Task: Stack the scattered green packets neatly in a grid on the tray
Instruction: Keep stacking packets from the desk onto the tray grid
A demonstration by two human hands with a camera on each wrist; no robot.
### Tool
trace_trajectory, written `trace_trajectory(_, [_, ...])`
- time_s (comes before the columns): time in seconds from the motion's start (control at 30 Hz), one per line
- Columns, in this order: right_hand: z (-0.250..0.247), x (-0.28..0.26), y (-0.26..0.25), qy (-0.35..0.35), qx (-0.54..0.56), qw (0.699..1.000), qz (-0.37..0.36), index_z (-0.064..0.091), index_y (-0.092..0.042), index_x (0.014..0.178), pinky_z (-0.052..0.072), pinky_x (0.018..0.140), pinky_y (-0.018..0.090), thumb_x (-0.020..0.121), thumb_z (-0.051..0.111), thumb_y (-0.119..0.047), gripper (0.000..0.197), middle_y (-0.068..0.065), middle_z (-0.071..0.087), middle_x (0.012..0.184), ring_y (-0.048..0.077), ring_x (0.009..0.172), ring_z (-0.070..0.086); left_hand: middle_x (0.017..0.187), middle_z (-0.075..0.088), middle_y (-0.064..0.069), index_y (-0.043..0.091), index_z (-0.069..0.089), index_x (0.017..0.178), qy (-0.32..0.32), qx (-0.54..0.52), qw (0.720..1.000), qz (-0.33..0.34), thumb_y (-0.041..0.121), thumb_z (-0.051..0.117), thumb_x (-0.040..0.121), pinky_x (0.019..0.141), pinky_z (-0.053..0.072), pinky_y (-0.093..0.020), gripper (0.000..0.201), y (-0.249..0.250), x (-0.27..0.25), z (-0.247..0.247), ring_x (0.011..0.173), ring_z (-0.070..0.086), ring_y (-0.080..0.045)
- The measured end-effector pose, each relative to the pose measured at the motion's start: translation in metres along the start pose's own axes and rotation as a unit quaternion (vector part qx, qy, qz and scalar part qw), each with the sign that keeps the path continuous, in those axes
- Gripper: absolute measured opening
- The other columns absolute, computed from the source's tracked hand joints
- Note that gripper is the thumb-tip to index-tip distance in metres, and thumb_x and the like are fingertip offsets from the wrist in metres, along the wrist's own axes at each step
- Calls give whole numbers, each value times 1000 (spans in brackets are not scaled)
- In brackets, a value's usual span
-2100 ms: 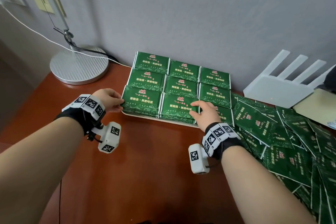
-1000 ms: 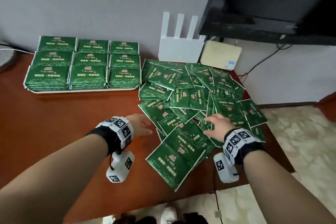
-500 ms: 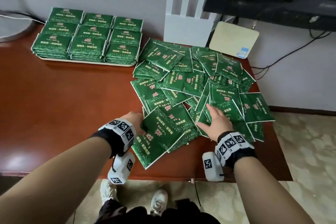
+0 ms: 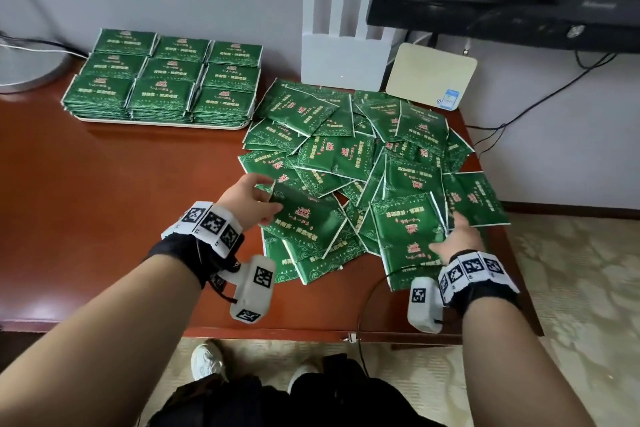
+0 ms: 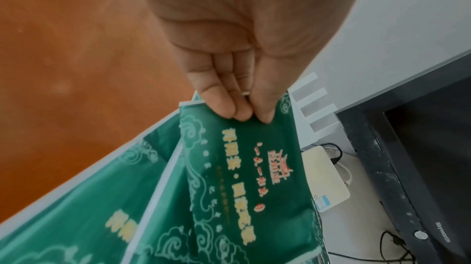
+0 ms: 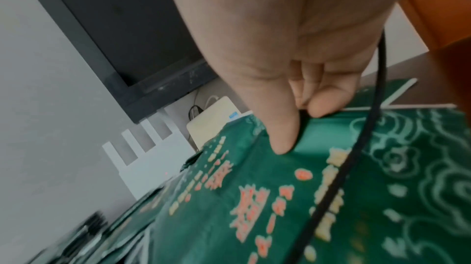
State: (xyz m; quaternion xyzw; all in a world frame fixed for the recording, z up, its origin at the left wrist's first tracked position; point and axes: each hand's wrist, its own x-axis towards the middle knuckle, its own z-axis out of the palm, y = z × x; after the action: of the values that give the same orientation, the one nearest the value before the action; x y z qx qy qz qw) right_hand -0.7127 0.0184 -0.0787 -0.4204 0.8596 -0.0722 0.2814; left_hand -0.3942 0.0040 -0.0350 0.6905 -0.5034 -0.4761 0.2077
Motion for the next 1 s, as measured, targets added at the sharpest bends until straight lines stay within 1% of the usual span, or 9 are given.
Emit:
trace_trajectory(0.07, [-4,-3,3,10,21,1000,-6,23,-15,144,42,98,41,82,66,-7,77,18,47,135,34,119,50,93,61,-2,17,35,137,8,-19,1000,2,5,63,82,69,53,-24,62,-3,-2,6,73,62,-14])
trace_trajectory(0.17, [-10,-10,3,14,83,995,-55,22,-18,146,43,97,39,85,63,-11,74,16,51,133,33,117,53,91,62,0,24,30,142,19,-15,1000,19,3,62,83,61,49,-19,70,-6,-5,10,73,62,-11])
trace_trajectory(0.23, [-10,-19,1,22,161,981,-102,21,-22,146,45,93,38,86,62,-10,74,14,59,115,32,102,61,94,61,2,23,41,136,20,-1,1000,19,4,60,85,62,49,-17,58,-5,-7,12,76,61,-8])
trace_trajectory(0.33, [-6,-32,-7,25,266,953,-143,6,-30,148,50,82,30,89,56,-5,81,3,52,98,16,77,62,96,61,1,18,56,122,40,14,999,12,5,58,87,67,51,-17,38,-8,-10,14,72,59,-7])
trace_trajectory(0.4, [-1,-39,-12,25,246,954,-169,6,-32,148,48,79,23,90,54,-6,79,4,50,116,16,85,62,92,61,1,15,58,119,60,29,998,7,6,57,88,59,47,-14,33,-12,-11,16,70,58,-5])
trace_trajectory(0.47, [5,-41,-14,20,167,967,-191,25,-27,145,43,92,30,91,54,-11,64,7,46,136,22,111,55,87,61,3,11,59,116,75,46,996,-5,8,56,88,55,43,-13,28,-16,-14,18,69,58,-4])
trace_trajectory(0.6, [17,-42,-13,36,83,978,-190,59,-14,122,37,95,30,91,56,-18,32,13,51,126,27,114,48,101,61,-6,9,62,107,103,108,989,-14,15,58,88,58,45,-17,20,-23,-17,17,83,62,-17])
trace_trajectory(0.8, [19,-42,-19,84,146,964,-205,59,-4,119,33,99,30,90,57,-24,36,14,49,125,27,117,46,99,62,-1,9,54,109,114,53,992,-19,12,52,92,51,39,-16,17,-29,-17,17,63,56,-8])
trace_trajectory(1.0, [34,-41,-20,-5,91,983,-157,50,-7,125,37,81,27,93,52,-24,36,11,53,121,28,108,52,108,64,-8,9,54,112,98,53,992,-58,11,59,88,69,51,-24,25,-43,-16,21,85,64,-19])
